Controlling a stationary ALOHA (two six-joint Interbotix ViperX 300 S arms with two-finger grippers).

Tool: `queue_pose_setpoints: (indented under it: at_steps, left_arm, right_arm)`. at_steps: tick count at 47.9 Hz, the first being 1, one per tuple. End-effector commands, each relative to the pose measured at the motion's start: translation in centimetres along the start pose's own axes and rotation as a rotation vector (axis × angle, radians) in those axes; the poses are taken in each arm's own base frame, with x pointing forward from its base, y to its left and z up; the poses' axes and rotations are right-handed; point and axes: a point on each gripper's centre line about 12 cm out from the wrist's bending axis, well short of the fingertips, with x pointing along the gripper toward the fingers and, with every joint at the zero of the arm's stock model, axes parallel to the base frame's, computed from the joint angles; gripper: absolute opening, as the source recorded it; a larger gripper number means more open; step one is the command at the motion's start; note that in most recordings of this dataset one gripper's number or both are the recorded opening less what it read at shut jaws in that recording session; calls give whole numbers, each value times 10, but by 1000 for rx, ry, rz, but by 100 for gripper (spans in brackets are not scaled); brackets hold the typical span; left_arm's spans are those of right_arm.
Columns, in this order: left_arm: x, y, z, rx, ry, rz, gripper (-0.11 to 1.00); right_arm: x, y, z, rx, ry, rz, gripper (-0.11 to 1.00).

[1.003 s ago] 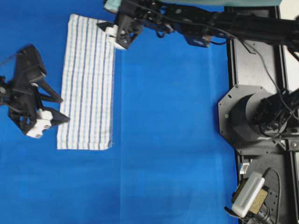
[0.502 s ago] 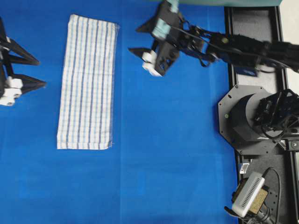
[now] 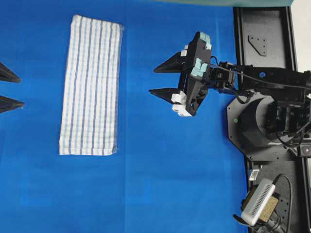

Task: Fold the blue towel.
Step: 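Retract both grippers away from the towel strip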

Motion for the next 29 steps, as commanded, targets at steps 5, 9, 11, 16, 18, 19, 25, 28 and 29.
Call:
queue_pose_setpoints:
  at_steps: [5,9,11,16,18,19,25,28,29]
  left_arm:
    - [-7,-2,5,1,-33,-13,76]
    - [-6,-2,5,2,-29,-10,76]
    - [-5,-2,5,1,-27,-10,76]
    - [-3,-2,5,4,-23,-8,76]
    - [-2,-2,5,4,-19,-7,76]
    - [-2,-2,5,4,-19,-7,76]
    - [3,2,9,6,-22,11,76]
    - [8,9,14,-2,-32,36,76]
    - [10,12,16,-5,-34,46,76]
  right_arm:
    - [-1,5,4,0,-7,13,85]
    - [0,5,5,-2,-7,13,85]
    - [1,5,5,-3,-7,13,85]
    - [1,5,5,-5,-7,13,85]
    - [1,5,5,-5,-7,13,85]
    - [1,5,5,-4,-7,12,85]
    - [2,-1,8,7,-15,-4,85]
    - [4,-9,13,25,-33,-28,85]
    - [6,-12,15,29,-39,-36,85]
